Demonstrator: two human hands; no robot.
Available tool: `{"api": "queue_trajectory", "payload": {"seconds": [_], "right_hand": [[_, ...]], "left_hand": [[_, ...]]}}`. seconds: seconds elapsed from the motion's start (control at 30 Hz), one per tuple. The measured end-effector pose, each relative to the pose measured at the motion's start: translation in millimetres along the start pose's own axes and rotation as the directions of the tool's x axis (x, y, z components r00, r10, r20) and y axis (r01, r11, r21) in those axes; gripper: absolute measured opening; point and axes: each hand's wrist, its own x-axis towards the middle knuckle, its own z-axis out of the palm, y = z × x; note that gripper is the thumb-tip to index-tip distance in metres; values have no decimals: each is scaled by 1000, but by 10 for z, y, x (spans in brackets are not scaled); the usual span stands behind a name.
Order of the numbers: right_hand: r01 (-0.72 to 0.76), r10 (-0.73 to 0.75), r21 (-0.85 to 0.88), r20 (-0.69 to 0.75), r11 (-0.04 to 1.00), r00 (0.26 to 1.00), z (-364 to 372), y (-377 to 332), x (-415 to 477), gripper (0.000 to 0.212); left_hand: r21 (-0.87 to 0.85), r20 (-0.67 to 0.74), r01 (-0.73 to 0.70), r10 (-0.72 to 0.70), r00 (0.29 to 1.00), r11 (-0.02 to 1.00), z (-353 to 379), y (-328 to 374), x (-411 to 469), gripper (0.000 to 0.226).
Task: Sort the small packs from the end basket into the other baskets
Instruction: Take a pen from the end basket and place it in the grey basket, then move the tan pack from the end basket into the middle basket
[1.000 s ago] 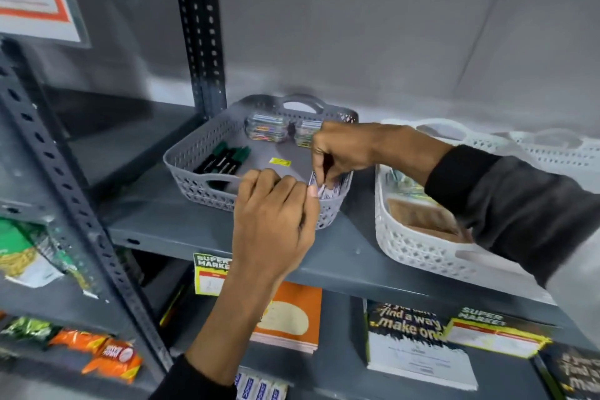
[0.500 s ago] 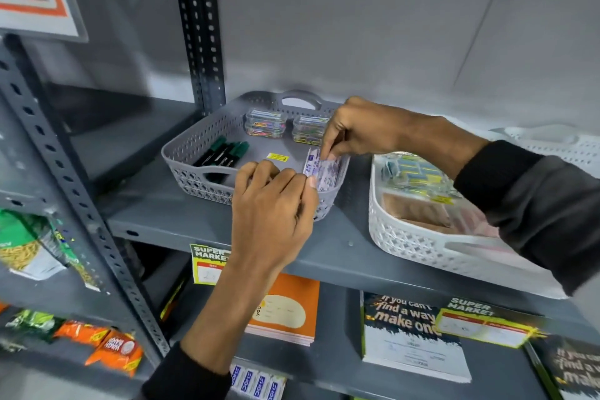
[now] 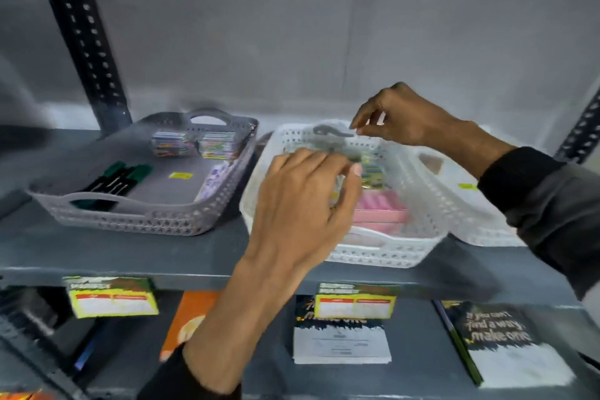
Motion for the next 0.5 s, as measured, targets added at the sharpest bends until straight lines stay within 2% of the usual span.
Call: {"api": "queue_trajectory", "payload": {"seconds": [0.13, 0.27, 0.4, 0.5], "right_hand": [[-195, 197, -42, 50, 980, 979, -68, 587, -342, 19], [-272, 288, -107, 188, 956, 939, -49, 1005, -543, 33], [-350, 408, -213, 415, 912, 813, 88, 1289, -623, 77], [-336, 447, -300, 503, 893, 740, 201, 1466, -632, 105]], "left_hand": [[6, 149, -17, 16, 989, 1000, 361, 527, 121, 33], [51, 270, -45, 30, 963, 998, 711, 896, 165, 33], [60, 399, -76, 46, 916, 995, 972, 1045, 146, 41], [140, 447, -136, 60, 892, 981, 1091, 1061, 126, 44]]}}
